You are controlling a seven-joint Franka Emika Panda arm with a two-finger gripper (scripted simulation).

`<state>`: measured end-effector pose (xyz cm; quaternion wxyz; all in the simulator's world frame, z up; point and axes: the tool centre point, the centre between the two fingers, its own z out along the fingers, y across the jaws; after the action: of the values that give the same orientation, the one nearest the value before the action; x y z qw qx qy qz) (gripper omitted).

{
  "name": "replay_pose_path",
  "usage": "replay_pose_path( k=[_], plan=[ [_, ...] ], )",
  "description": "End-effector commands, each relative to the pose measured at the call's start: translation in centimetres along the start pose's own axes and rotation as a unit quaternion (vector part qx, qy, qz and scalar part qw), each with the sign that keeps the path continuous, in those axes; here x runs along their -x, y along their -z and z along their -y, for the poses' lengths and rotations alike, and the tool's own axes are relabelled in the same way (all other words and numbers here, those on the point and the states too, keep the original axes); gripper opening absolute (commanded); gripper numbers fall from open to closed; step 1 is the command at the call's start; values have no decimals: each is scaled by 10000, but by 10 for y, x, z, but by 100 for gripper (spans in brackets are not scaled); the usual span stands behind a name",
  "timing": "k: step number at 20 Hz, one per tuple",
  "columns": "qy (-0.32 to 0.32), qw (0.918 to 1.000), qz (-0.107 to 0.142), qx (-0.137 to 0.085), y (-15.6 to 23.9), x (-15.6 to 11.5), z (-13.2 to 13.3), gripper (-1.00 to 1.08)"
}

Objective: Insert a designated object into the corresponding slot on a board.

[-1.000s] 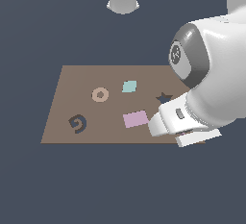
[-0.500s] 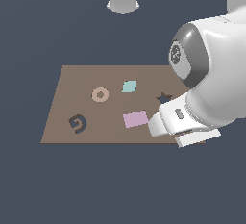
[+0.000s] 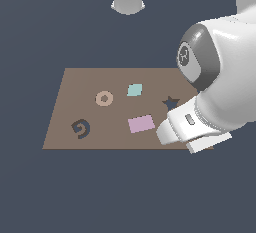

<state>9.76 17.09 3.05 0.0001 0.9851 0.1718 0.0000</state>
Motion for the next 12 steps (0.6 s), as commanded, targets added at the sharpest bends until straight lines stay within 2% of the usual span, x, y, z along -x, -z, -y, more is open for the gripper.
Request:
replay_pose_path(
  k=[1, 7, 12],
  plan=[
    [221, 9998, -2, 0, 0, 0, 2, -100],
    [975, 9952, -4, 1, 1, 3, 10, -100],
    [1812, 9834, -5, 1, 2, 7, 18, -100]
  ],
)
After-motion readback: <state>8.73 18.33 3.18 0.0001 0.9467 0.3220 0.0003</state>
